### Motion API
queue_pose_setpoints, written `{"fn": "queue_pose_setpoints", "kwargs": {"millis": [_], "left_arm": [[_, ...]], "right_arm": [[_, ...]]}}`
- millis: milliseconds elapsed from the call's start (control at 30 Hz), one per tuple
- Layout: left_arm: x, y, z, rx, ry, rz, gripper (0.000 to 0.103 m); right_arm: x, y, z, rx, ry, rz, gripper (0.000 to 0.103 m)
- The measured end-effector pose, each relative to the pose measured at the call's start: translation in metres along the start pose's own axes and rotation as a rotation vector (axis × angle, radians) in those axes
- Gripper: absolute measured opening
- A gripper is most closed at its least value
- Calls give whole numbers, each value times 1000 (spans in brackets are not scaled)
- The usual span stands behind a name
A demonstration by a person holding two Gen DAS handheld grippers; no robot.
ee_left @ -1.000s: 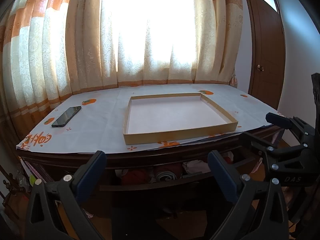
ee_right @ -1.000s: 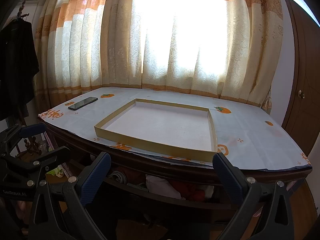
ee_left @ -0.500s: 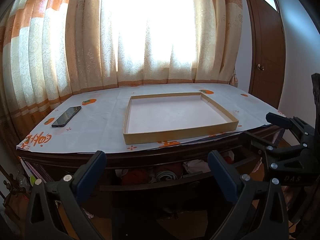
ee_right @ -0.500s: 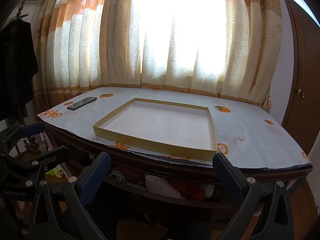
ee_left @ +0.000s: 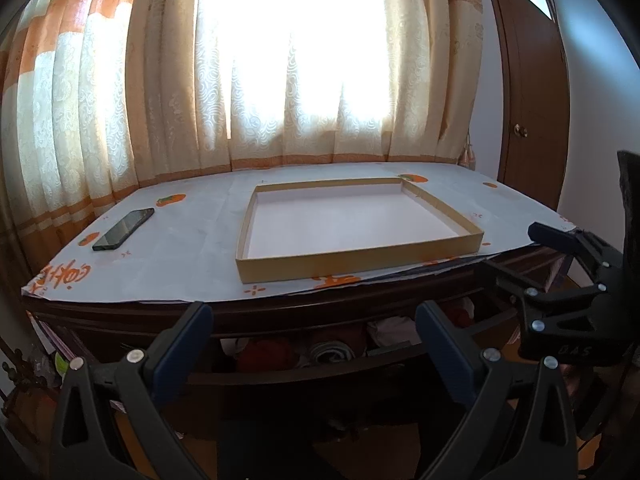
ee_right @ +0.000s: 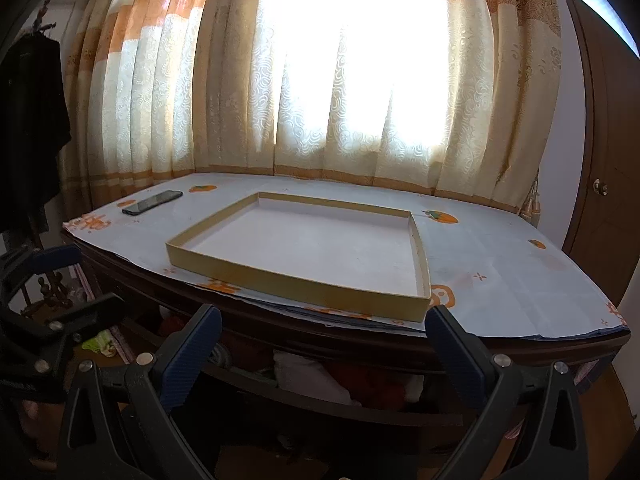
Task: Take underwear out of drawer
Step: 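Pull open the drawer below the table with the right hand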
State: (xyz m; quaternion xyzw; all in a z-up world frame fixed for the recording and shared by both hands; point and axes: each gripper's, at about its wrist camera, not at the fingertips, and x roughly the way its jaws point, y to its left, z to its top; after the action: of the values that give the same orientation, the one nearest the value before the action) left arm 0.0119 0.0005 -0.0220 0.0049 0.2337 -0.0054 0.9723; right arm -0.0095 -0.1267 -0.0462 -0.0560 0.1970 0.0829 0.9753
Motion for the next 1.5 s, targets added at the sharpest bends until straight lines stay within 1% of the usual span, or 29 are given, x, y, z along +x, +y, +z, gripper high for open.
{"fn": "queue_pose_setpoints", "kwargs": {"millis": [67,200,300,367,567,733,900,1100,1267,1400,1500], "left_arm": [[6,2,-4,-11,2,-3,103],[19,6,-12,-36,29,-9,103],[26,8,-16,-45,42,-9,103],[30,9,-19,-50,51,-9,103],[41,10,-26,-58,81,-7,103],[45,11,-31,-65,100,-7,103],[45,13,-31,-78,99,-7,103],[44,17,-29,-100,93,-8,103],[45,19,-29,-102,96,-4,103],[46,20,-29,-100,106,0,103],[47,21,-31,-100,116,3,103]], "right_arm": [[5,-2,-4,1,-18,11,102],[22,-2,-13,-17,-85,38,102],[37,2,-23,-71,-160,0,102],[43,2,-28,-84,-197,-15,102],[60,-9,-33,-62,-272,-79,102],[62,-12,-41,-73,-350,-96,102],[72,-11,-52,-99,-360,-84,102],[76,-11,-55,-139,-384,-95,102],[80,-13,-57,-185,-385,-126,102],[81,-25,-59,-178,-376,-166,102],[83,-30,-58,-171,-368,-170,102]]}}
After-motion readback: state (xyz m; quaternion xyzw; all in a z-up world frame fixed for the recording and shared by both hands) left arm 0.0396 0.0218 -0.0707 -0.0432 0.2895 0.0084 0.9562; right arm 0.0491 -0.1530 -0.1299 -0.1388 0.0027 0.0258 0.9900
